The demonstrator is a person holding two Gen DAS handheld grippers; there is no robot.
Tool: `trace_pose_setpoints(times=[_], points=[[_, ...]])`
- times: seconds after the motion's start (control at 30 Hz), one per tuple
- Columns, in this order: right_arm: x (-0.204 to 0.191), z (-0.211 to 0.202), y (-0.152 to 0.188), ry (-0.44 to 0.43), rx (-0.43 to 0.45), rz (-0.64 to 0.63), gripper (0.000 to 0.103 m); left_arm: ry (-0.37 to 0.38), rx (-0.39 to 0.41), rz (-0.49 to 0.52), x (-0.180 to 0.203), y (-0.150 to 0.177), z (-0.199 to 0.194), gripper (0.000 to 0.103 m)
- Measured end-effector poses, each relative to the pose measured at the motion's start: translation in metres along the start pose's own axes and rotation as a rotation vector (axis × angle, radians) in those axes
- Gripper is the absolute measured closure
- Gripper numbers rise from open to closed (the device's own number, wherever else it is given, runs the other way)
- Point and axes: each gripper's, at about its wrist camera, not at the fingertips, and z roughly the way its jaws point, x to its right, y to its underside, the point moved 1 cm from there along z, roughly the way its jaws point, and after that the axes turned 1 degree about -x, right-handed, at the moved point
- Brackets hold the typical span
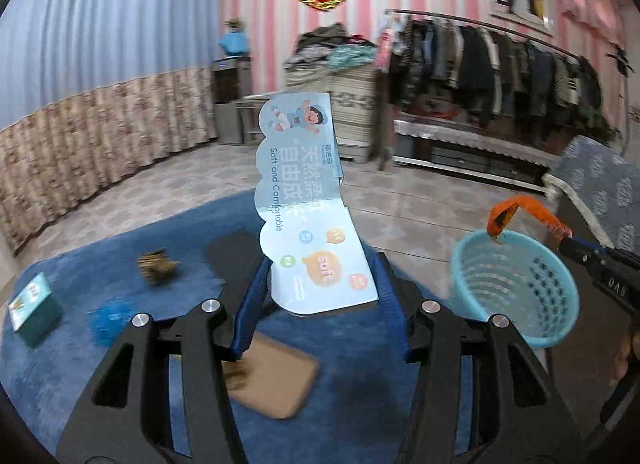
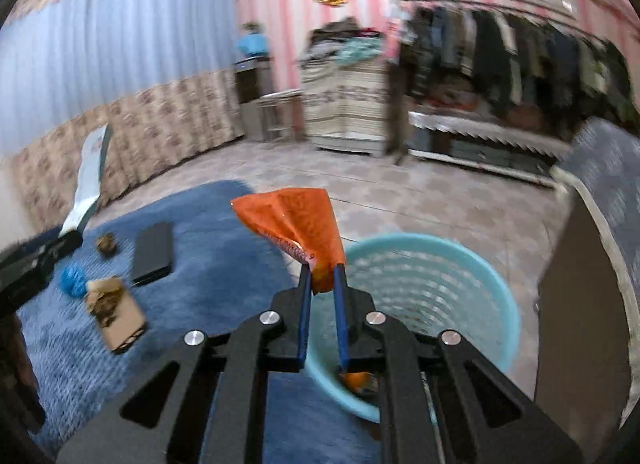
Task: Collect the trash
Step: 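Carry the card and orange bag over the blue basket with both tools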
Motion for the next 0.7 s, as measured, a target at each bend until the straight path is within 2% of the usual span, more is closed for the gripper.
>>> trace_pose_setpoints(times=[0.23, 0.43, 0.7], points=[[0.071, 0.005, 0.014, 0.08, -0.014, 0.142, 0.092, 0.08, -0.035, 0.084, 0.067, 0.006, 0.027, 0.051], [0.088, 0.016, 0.019, 0.133, -0.029, 0.145, 0.092, 0.152, -0.043, 0.148, 0.122, 0.009, 0.053, 0.051], [0.112, 0.032, 0.022, 0.126, -0.05, 0.21, 0.092, 0.189, -0.11, 0.196, 0.161, 0.023, 0.089, 0.051]])
